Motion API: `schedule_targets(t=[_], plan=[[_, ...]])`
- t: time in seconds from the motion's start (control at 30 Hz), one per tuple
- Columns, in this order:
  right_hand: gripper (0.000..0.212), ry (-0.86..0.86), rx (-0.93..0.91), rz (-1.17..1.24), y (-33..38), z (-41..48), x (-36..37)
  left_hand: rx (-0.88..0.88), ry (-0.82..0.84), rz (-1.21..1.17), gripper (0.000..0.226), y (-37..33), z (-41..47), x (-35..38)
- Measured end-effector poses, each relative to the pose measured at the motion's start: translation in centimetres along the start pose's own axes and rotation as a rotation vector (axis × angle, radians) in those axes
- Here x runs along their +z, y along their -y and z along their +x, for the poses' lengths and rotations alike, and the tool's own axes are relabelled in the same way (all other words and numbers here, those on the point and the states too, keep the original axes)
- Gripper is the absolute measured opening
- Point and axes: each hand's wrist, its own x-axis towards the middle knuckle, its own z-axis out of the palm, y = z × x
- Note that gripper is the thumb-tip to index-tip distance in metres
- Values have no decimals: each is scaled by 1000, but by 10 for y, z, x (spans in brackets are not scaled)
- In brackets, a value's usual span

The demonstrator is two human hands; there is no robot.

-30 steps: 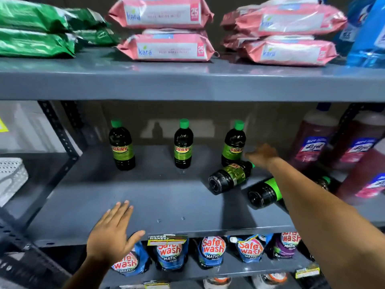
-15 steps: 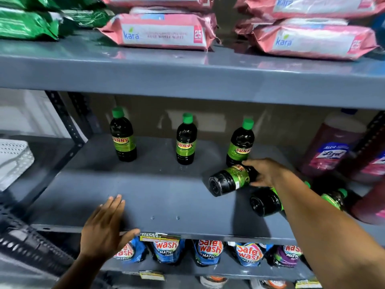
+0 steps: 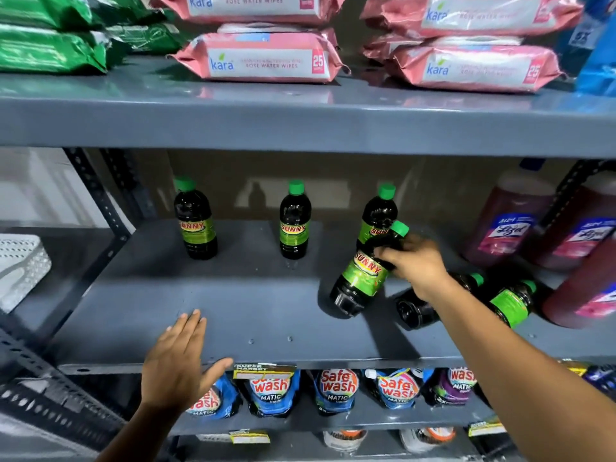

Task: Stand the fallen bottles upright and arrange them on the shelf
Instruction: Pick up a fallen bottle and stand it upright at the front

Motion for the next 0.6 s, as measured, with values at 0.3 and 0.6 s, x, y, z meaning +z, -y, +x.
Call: schedule_targets(t=[0.3,0.6], plan=[[53,261,-387,-409,8,-48,16,57,10,36,98,6,-3,-2],[81,337,-344,-375,-15,-66,24,-15,58,16,97,2,-9,-4]])
